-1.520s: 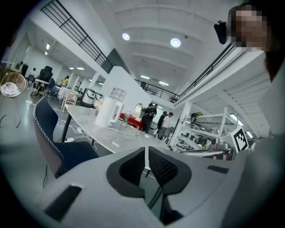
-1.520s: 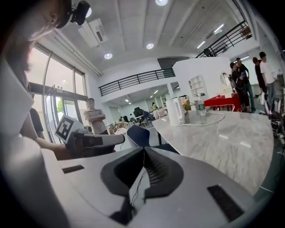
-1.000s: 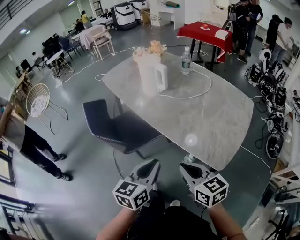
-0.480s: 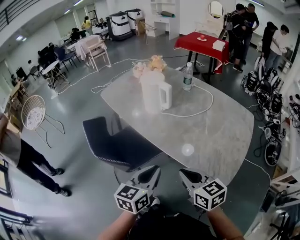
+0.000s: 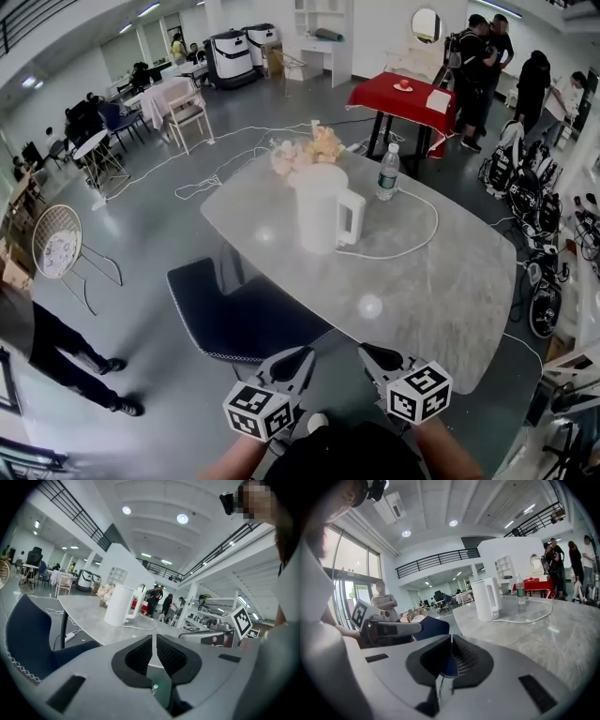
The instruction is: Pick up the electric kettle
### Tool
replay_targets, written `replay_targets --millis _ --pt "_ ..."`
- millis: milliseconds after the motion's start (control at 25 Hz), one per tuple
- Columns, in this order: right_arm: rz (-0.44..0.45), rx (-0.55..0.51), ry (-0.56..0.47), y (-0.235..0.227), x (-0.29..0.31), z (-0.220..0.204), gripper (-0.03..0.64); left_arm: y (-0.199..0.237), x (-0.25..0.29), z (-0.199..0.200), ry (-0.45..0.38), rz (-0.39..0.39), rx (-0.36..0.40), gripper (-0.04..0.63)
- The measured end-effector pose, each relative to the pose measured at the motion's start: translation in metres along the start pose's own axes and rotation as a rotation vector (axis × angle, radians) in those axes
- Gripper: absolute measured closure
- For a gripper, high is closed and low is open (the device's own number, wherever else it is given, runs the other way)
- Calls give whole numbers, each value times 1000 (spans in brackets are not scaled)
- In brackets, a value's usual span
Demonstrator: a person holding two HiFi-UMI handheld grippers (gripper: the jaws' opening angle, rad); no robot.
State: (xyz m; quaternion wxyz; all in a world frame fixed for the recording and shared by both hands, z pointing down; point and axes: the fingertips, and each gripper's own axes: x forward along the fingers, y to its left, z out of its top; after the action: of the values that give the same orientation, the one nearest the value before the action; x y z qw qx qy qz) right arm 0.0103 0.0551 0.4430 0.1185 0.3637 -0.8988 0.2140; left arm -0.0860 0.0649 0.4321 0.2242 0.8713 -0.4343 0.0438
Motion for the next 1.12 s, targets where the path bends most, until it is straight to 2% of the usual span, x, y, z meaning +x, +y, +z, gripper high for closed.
replay_targets --millis 240,400,760,1120 --pt "7 -29 51 -10 25 4 609 23 18 6 0 -13 -28 572" --pt "29 -38 45 -25 37 15 609 27 37 15 -14 -9 -32 572" --pt "76 -54 8 -72 30 50 609 11 99 35 -9 0 11 572" --pt "56 -55 20 -110 28 54 607 5 136 38 9 9 22 572"
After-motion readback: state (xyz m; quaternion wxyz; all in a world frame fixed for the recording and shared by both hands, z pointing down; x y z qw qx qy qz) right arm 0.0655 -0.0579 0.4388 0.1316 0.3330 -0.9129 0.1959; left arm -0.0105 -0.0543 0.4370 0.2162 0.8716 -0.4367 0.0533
